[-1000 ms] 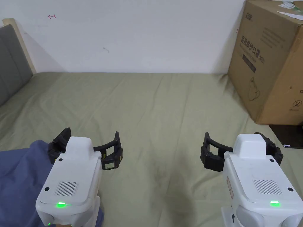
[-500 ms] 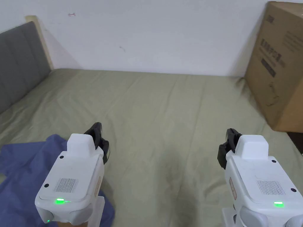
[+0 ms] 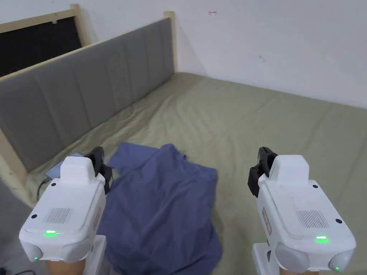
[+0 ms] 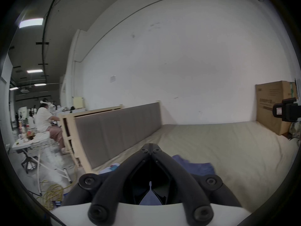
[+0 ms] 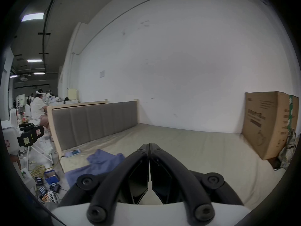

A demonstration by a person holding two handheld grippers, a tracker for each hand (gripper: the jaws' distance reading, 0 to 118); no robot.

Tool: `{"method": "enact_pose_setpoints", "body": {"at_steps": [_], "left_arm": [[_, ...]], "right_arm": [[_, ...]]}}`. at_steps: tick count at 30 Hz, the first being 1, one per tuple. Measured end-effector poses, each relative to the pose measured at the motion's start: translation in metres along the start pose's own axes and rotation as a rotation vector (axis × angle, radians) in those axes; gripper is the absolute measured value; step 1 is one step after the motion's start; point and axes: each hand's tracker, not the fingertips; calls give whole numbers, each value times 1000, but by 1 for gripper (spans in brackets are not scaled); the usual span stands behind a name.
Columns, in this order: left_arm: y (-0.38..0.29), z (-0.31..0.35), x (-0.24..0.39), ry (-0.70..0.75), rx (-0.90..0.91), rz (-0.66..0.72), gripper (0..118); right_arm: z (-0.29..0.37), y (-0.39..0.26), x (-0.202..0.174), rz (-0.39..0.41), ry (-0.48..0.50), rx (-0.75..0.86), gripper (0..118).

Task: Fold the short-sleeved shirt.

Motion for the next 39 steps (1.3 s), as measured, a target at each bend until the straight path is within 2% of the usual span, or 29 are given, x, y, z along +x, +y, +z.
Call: {"method": "enact_pose_setpoints", "body": {"at_steps": [4,10,17,21,23,24,25,26,27,28,34,35,36,37,39], "left_arm": [[-5,12,-35,54,-24,-7,0],[-15,6,-51,65,-85,-25,0],[-32,-66,-28,-78,-328,41,0],[-55,-123,0,-178,-502,120,0],[-70,-148,16,-205,-598,127,14],[-78,-161,25,-213,-632,124,28],[-85,-174,34,-221,-695,115,56],[-93,-182,41,-226,-725,124,78],[-101,-190,49,-236,-762,132,95],[-108,-197,56,-248,-798,138,107],[-148,-214,97,-270,-916,107,106],[-154,-214,102,-285,-936,98,101],[-160,-213,109,-303,-961,85,91],[-167,-213,116,-327,-986,55,72],[-178,-209,131,-322,-1008,-44,70]], "right_arm": [[-9,1,-29,-1,63,-3,0],[-13,2,-43,12,93,-9,0],[-13,0,-20,45,34,-28,0],[-17,-8,10,57,-26,-48,0],[-16,-9,20,62,-65,-63,0],[-15,-11,27,63,-80,-69,0],[-15,-13,35,66,-98,-77,0],[-16,-14,40,69,-112,-86,0],[-16,-16,47,70,-125,-93,0],[-16,-18,53,70,-137,-101,0],[-11,-32,83,69,-204,-148,0],[-10,-34,85,68,-212,-154,0],[-9,-35,89,64,-219,-161,0],[-8,-37,93,60,-226,-167,0],[-6,-41,101,57,-237,-175,0]]}}
